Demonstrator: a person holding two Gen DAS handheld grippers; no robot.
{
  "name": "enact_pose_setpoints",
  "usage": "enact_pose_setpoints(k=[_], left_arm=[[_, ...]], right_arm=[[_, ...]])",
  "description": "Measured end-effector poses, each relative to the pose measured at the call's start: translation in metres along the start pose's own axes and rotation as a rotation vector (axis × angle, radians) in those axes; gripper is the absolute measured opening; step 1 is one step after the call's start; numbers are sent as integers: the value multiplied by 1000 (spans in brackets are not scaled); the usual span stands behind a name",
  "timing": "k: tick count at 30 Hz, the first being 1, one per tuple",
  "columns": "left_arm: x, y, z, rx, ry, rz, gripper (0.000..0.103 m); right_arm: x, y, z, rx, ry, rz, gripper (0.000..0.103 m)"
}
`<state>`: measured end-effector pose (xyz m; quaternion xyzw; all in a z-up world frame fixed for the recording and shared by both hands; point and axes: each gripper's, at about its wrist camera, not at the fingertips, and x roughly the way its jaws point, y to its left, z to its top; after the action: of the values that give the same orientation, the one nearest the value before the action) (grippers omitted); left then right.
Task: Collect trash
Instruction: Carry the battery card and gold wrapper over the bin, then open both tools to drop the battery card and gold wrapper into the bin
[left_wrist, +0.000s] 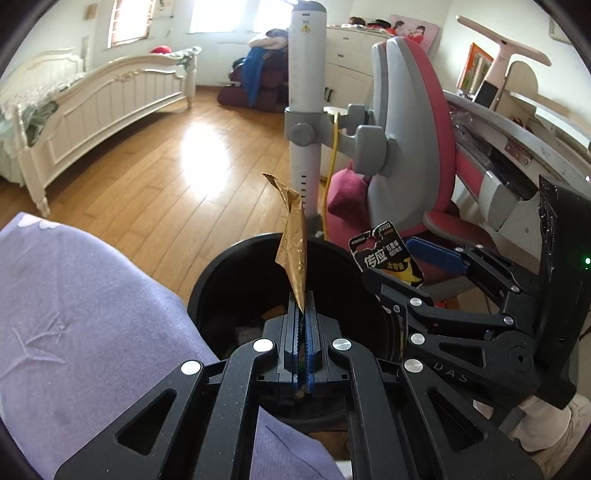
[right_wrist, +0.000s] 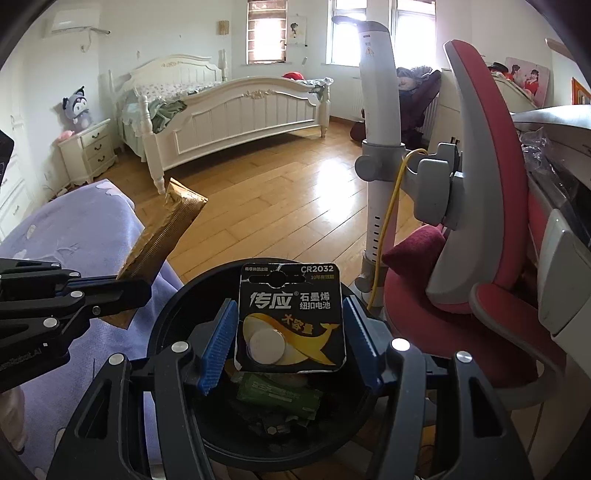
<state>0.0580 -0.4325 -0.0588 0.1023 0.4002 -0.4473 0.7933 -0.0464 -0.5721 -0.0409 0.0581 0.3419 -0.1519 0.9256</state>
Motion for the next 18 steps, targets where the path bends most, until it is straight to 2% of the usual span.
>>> enact_pose_setpoints(k=[18], left_arm=[[24,-6,5,20,48,7,4]], right_arm=[[12,-12,-4,5,24,-14,58]])
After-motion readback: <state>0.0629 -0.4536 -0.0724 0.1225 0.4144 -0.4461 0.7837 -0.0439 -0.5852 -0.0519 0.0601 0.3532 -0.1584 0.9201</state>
